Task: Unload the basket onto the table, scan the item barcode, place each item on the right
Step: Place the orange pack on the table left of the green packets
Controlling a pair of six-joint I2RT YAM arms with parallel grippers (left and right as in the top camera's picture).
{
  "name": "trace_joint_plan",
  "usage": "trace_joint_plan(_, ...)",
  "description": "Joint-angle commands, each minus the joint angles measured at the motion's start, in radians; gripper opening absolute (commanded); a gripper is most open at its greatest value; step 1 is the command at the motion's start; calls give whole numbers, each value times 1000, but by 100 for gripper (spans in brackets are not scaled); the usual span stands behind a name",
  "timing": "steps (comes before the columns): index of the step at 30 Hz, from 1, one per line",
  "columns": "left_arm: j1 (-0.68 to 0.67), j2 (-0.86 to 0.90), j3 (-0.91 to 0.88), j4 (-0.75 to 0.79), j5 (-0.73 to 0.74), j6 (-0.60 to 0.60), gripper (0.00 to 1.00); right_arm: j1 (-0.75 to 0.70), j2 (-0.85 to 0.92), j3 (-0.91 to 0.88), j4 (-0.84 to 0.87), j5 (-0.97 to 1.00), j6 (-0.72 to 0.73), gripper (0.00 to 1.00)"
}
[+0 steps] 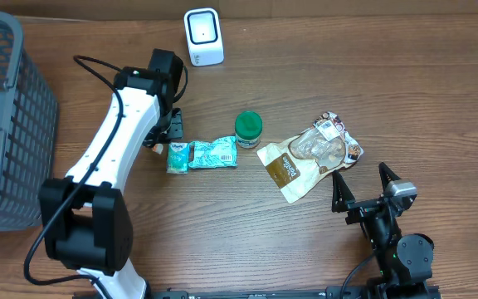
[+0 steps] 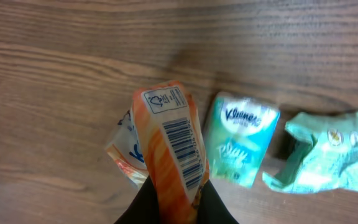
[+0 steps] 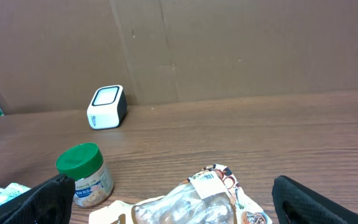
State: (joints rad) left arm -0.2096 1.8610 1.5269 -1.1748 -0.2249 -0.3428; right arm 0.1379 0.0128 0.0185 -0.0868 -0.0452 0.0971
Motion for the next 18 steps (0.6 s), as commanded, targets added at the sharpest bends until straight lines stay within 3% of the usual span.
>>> trace_joint_plan(1, -1, 26, -11, 26, 20, -28, 4, -3, -10, -11, 6, -2, 3, 100)
trace_joint_plan(18, -8, 50, -14, 187, 46, -42, 4, -3, -10, -11, 6, -2, 3, 100)
